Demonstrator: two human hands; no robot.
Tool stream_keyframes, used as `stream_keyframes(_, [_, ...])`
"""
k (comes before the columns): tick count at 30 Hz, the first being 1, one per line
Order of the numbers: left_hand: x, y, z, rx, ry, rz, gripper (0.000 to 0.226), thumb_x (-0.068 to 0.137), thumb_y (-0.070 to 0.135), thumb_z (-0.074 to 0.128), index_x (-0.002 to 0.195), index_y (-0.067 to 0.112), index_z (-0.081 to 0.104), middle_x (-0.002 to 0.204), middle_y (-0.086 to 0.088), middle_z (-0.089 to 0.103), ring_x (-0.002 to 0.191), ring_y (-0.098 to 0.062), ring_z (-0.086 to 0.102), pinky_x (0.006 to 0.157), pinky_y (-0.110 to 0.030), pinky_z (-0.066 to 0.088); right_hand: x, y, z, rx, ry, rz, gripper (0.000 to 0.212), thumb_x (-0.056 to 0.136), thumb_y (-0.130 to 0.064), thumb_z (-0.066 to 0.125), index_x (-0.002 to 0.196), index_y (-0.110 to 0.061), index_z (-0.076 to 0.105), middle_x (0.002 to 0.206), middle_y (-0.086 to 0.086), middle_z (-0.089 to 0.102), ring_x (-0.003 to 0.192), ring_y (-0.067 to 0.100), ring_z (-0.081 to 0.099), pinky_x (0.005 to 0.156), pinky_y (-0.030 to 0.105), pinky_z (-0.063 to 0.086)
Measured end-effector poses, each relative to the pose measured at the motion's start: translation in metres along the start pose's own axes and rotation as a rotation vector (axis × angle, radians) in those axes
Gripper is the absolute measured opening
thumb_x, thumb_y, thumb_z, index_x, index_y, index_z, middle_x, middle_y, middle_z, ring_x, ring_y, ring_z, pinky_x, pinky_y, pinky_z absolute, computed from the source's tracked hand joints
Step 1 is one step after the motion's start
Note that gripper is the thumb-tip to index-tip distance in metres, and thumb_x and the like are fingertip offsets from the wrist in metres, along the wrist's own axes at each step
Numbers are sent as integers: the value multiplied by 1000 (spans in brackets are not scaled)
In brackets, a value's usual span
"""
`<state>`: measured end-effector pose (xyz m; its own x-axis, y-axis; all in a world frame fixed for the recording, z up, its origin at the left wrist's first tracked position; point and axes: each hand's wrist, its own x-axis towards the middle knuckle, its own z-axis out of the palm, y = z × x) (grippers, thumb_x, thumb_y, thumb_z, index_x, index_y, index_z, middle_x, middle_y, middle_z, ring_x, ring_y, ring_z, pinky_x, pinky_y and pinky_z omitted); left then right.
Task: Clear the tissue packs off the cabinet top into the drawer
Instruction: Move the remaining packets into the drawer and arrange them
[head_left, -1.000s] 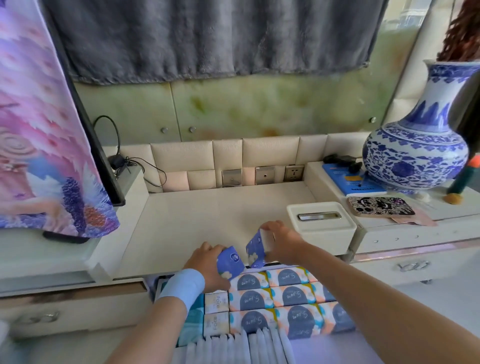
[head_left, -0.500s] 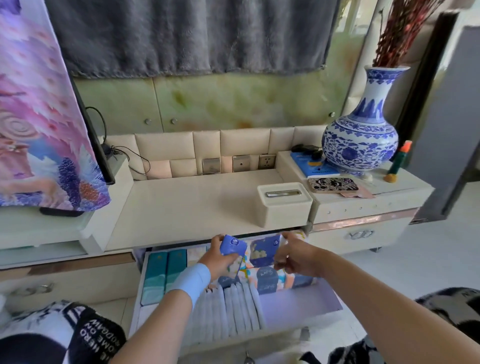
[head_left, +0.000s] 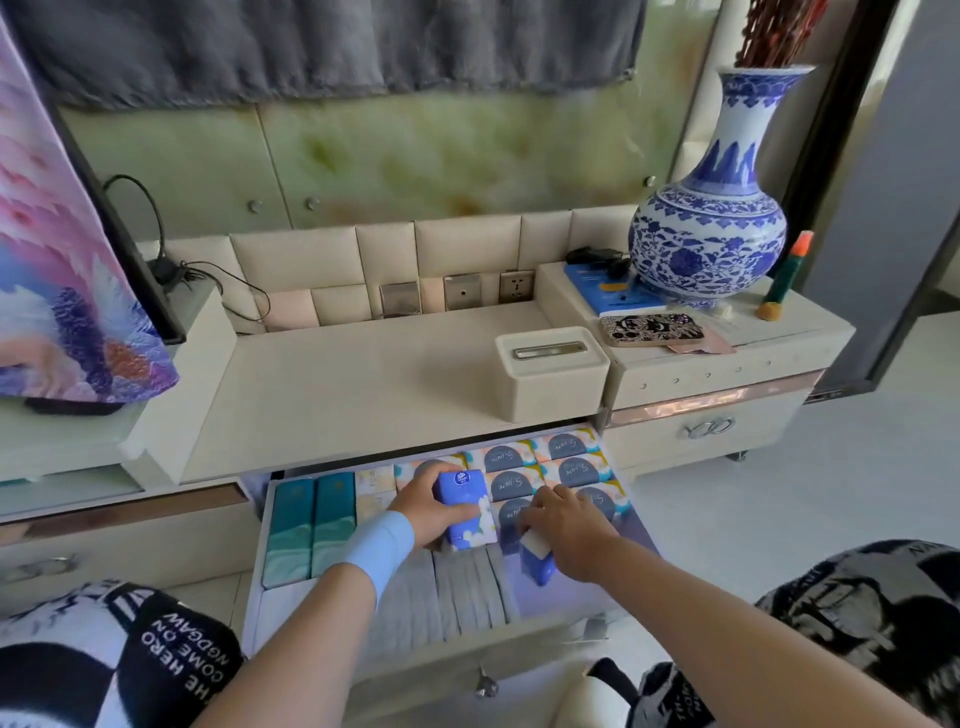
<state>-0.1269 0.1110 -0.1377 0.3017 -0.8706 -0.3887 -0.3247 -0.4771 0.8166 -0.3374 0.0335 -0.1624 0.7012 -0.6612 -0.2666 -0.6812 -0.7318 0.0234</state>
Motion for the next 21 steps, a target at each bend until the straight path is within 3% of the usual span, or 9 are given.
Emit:
stream_keyframes(5, [8,-6,-2,-23,47,-23,43,65,38,65,108,37,55,107,-2,65,96,-30,66,63,-34,54,15,-4,22,-11,-43,-164,58,84,-2,64,130,-34,49,135,4,37,125,28,41,85,41,48])
stream_keyframes(9, [14,-13,-2,3,93,-22,31,78,22,72,99,36,54,102,7,64,96,-22,64,81,-32,52,28,-6,35,-55,29,-212,59,85,-1,62,136,-24,43,139,5,38,123,29,44,87,42,48])
stream_keyframes(14, [18,-16,4,59,102,-33,45,77,18,72,116,28,52,106,1,64,94,-21,62,73,-26,47,39,-9,37,-73,50,28,50,90,-14,62,134,-21,39,129,6,47,109,27,60,77,38,48])
stream_keyframes(18, [20,-12,5,76,78,-11,45,75,19,75,116,24,57,108,1,66,89,-16,62,64,-20,47,45,-6,27,-1,-44,215,34,94,-25,55,127,-20,48,126,5,60,110,26,63,82,36,50])
stream_keyframes(21, [17,-1,9,30,96,18,42,72,26,80,108,25,58,104,4,64,83,-12,60,60,-18,43,46,-2,-3,478,-70,404,27,97,-27,46,117,-15,59,109,8,69,94,28,68,72,31,50])
